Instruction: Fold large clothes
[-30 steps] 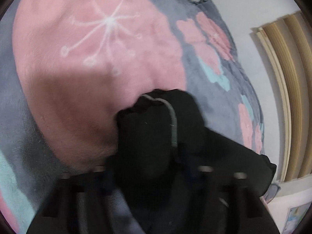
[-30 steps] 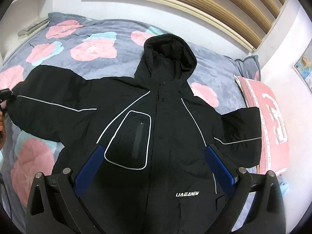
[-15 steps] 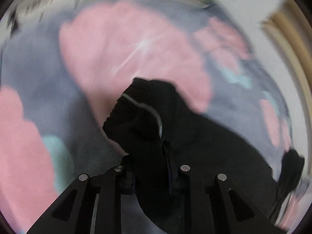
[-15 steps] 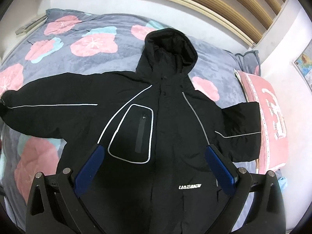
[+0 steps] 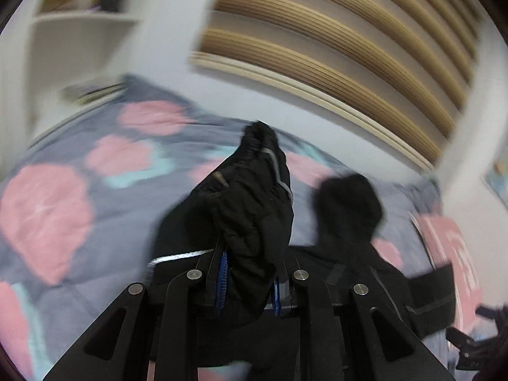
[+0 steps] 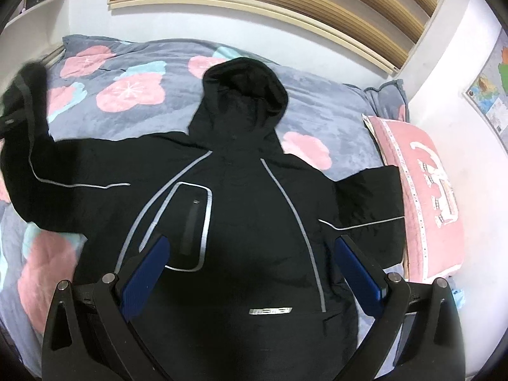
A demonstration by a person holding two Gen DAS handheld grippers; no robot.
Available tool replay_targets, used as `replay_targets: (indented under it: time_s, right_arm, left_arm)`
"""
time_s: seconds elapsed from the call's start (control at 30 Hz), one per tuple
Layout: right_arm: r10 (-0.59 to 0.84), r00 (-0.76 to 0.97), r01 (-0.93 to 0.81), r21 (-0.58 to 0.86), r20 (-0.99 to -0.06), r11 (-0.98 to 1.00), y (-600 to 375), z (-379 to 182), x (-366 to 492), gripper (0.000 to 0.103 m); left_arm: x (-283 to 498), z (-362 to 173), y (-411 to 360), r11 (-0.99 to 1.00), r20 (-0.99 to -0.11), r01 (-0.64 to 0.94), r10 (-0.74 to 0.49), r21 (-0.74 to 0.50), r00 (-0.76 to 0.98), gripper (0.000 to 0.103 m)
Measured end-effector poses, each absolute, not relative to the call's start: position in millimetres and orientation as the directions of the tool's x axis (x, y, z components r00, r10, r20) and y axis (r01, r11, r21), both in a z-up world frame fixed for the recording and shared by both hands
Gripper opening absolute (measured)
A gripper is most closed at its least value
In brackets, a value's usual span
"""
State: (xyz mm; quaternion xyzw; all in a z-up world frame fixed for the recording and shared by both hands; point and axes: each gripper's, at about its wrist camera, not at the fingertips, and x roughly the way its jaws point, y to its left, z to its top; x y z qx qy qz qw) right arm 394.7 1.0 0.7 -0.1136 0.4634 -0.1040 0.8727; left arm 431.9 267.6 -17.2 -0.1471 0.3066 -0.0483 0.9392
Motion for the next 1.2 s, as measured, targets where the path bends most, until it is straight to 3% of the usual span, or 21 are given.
replay_targets:
  time_s: [0.17,0.33,0.47,0.57,0.67,0.77,0.93,1.07,1.2]
  right_arm:
    - [-0.324,0.525,0.108,-0.316,-0.787,0.943,-54,-8,382,0.103]
    - [-0.359,0.503,0.131,-0.341,-0.786,0.931,-107,-25,367,0.103]
    - [-0.360,0.480,0.101,-0.357,-0.800,0.929,-134,-52,362,0.103]
    - [-0.313,0.459,0.056,-0.324,-0.832,0.944,-145,-72,362,0.103]
    - [-0.255,0.454,0.019,-0.277,-0.854,0.961,-148,-81,365,0.103]
    - [-0.186,0.471,-0.015,-0.218,-0.862,0.976,-147,-79,375,0.103]
    - [0.014,0.468,-0.109,-0.042,-0.883,0.993,-123,-84,410,0.103]
    - [0.182,0.400,-0.159,0.128,-0.898,0.979,-88,-109,451,0.103]
    - [0.238,0.320,-0.118,0.210,-0.917,0.971,-60,-145,494,0.099]
  left_arm:
    - [452,-46,139,0.962,-0.603,0.132,-0.253,-0.238,0.756,0.022]
    - [469,-123,7,0.975,-0.747,0.212,-0.191,-0.069,0.637,0.025]
    - [482,-203,-30,0.976,-0.857,0.217,-0.126,-0.017,0.500,0.029]
    - [466,-225,-40,0.978,-0.816,0.199,-0.068,0.058,0.574,0.035]
    - [463,-214,-41,0.979,-0.837,0.189,-0.037,0.080,0.546,0.040]
    - [448,-179,-11,0.988,-0.825,0.134,-0.140,-0.079,0.547,0.043]
    - [415,-126,63,0.966,-0.767,0.007,-0.210,-0.260,0.607,0.063]
    - [403,-99,120,0.954,-0.748,-0.071,-0.181,-0.291,0.639,0.066]
    - [395,-88,164,0.968,-0.771,-0.158,-0.054,-0.197,0.634,0.066]
